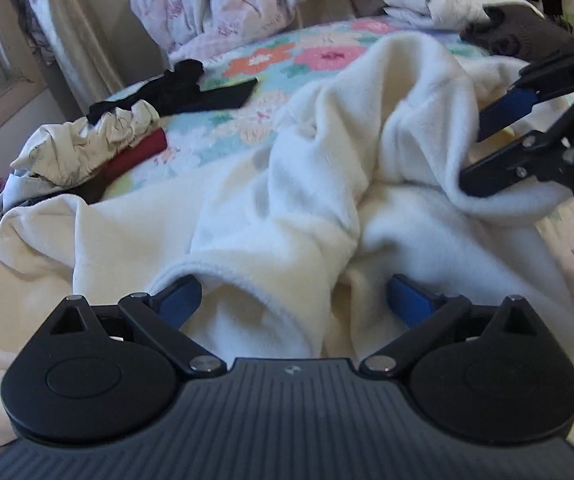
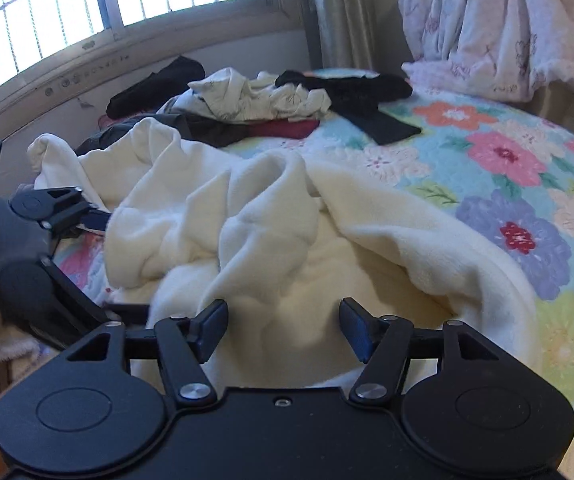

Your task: Fold clothes

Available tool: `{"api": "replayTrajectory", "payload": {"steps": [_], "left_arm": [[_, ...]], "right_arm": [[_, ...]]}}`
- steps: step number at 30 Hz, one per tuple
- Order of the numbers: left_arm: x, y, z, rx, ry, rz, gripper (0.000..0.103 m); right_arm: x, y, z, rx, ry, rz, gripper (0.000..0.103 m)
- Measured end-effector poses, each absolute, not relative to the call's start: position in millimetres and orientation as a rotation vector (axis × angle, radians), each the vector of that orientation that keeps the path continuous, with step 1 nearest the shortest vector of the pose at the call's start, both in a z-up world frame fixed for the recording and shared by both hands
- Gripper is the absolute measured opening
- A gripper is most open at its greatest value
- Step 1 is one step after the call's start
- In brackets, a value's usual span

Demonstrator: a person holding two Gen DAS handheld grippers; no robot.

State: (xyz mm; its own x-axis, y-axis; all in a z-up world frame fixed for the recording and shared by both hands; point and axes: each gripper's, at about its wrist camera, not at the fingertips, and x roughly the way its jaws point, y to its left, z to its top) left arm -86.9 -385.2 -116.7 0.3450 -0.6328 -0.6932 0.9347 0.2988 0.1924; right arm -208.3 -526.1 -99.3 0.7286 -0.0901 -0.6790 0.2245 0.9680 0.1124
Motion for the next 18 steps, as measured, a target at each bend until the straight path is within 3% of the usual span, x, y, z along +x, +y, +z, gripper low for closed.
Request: {"api": "replayTrajectory", "payload": {"steps": [2,7,13,18], "left_arm": [[-80.2,-378.8,-113.4,0.587,0.568,-1.121,0.089],[-62.0,-352.5,-103.3,0.512,0.6,-1.039,0.084],[-68.7,-371.2,-108.9,0.72,0.591,-0.952,0.059],[-57.1,-395.8,-118.1,0.762,0.617,-1.006,0.064]], "right_arm": [[-201.3,-521.1,-86.4,0.14,0.769,-0.176,0.067],[-204.3,-515.5,-14.4,0.004,0.826,-0.164,0.067],[-208.9,-534.3,40.3,0.058,0.933,-0.112,0.069],[-213.5,-527.5,23.7,0.084,1.1,-0.109,0.069]]}}
